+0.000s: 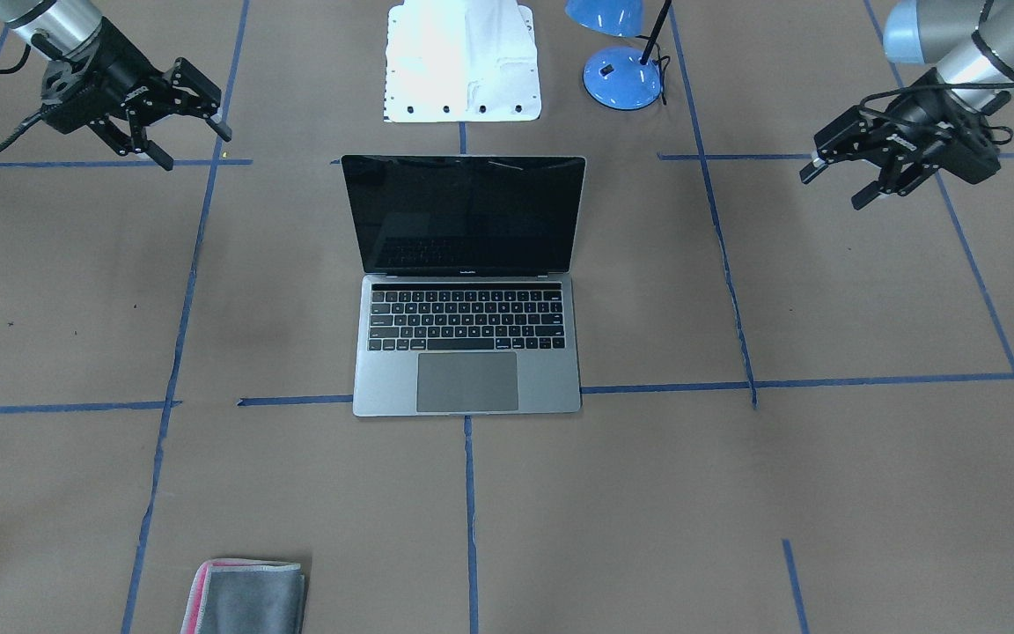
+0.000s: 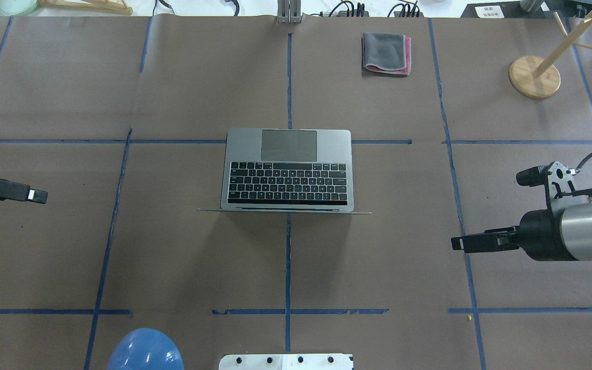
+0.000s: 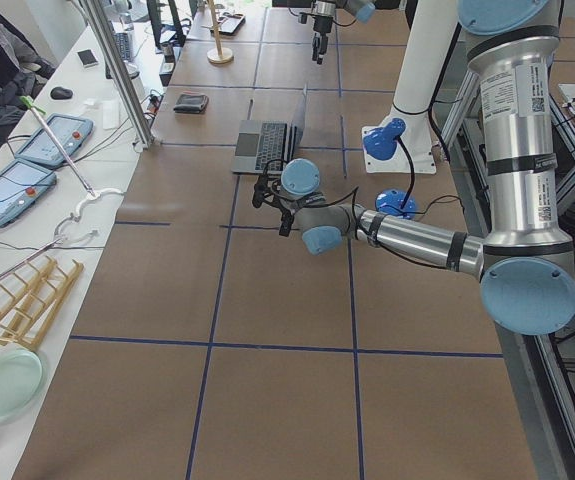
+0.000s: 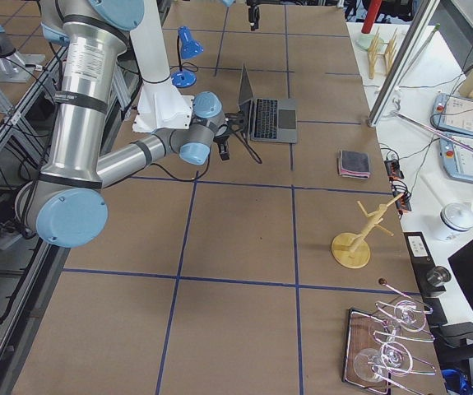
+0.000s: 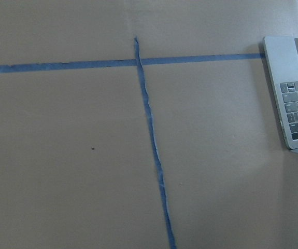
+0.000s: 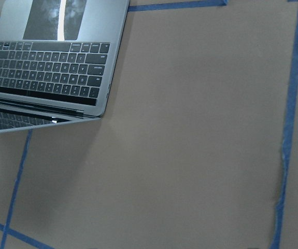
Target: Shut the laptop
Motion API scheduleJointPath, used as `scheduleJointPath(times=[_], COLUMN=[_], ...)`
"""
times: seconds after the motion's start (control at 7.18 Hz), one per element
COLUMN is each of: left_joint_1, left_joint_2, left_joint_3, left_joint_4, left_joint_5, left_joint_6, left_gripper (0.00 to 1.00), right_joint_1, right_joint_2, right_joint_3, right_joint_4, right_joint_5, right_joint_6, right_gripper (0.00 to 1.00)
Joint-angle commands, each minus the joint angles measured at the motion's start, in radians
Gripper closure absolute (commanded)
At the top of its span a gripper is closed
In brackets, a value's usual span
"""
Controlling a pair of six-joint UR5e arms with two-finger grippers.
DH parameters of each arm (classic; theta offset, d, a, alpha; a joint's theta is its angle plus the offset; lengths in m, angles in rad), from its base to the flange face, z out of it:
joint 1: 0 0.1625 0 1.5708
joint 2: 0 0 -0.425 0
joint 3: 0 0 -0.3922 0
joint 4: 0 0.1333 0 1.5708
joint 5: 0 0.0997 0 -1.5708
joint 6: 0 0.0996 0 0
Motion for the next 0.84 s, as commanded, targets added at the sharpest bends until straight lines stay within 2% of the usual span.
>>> scheduleJointPath(times=[0.0,0.14,0.42,0.56,0.7], left_joint_1=[0.219,0.285,0.393,0.433,0.442], left_joint_2=[0.003,0.001,-0.035,-0.075,-0.115], left_joint_3=[-0.064,-0.081,-0.09,-0.089,-0.089], left_joint_4=[-0.031,-0.029,-0.026,-0.017,0.005], left_joint_5=[0.227,0.301,0.402,0.419,0.419], left_joint_6=[-0.171,-0.208,-0.272,-0.28,-0.321], left_gripper=[0.0,0.0,0.0,0.01,0.11], right_joint_1=[-0.158,-0.193,-0.285,-0.304,-0.307], right_joint_2=[0.012,0.043,0.106,0.139,0.213], right_joint_3=[0.028,0.031,0.028,0.028,0.025], right_joint_4=[0.017,0.017,0.004,-0.034,-0.095], right_joint_5=[-0.191,-0.239,-0.358,-0.386,-0.396], right_joint_6=[0.122,0.157,0.206,0.214,0.251], right_gripper=[0.05,0.08,0.22,0.32,0.47])
